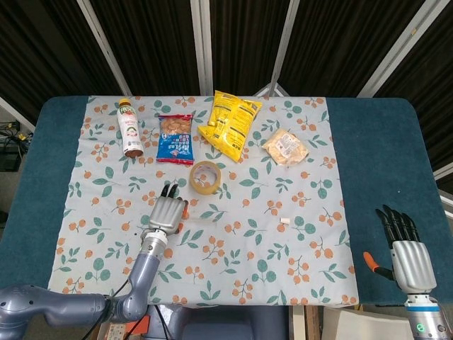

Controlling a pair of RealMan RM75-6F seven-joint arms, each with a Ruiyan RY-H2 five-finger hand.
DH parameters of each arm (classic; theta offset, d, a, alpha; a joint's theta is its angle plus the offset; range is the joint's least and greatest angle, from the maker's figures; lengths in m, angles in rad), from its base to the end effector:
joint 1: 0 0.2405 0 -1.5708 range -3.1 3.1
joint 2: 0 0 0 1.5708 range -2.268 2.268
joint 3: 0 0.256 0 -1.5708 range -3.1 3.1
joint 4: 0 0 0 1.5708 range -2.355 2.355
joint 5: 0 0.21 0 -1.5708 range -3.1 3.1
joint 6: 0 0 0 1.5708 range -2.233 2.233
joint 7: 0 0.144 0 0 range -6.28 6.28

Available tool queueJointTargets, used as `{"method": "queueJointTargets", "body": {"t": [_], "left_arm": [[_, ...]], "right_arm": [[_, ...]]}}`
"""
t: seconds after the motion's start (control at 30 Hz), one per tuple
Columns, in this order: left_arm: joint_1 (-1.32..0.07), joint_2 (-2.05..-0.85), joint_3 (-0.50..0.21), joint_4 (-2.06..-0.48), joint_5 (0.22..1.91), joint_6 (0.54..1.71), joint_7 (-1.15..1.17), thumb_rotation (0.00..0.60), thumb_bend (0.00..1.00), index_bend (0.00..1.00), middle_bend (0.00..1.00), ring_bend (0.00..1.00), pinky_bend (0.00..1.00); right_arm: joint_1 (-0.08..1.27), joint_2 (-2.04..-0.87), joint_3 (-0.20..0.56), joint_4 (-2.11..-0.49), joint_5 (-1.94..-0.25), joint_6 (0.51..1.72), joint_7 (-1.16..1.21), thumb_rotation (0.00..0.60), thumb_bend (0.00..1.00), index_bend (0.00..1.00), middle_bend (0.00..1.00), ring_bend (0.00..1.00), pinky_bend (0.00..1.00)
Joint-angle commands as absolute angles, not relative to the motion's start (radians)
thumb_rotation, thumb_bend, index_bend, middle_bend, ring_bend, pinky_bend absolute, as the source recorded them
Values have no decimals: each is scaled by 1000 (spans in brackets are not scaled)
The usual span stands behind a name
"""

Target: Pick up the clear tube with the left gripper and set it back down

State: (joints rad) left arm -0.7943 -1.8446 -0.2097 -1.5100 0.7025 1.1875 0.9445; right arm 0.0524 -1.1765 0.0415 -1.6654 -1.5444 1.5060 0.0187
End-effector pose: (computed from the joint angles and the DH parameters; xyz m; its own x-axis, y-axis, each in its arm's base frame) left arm -0.1095 0.3083 -0.0854 0.5885 0.3069 0.7480 0.8084 -0.2379 -0.5385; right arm -0.2940 -0.1682 0.1361 0.2766 -0.0086 0.9609 -0.9607 -0.0275 0.2763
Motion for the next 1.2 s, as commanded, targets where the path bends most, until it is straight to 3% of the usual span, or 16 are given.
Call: {"method": "queueJointTargets", "body": {"t": [0.03,0.3,0.63,1.2], "left_arm": [[-795,-1846,-209,-1508,698,1188,943,600,380,506,423,56,0],[-799,-1847,-203,-1506,689,1190,942,600,410,514,422,56,0],[-785,-1848,-188,-1498,771,1208,867,600,520,628,468,63,0],[-754,-1806,-184,-1505,900,1216,740,600,555,685,523,95,0]], "right_arm": [[53,-1177,41,-1667,-1544,1505,17,600,323,0,0,0,0],[53,-1178,42,-1670,-1543,1505,17,600,323,0,0,0,0],[53,-1180,42,-1672,-1545,1506,14,600,323,0,0,0,0],[51,-1183,40,-1668,-1556,1516,6,600,323,0,0,0,0]]}}
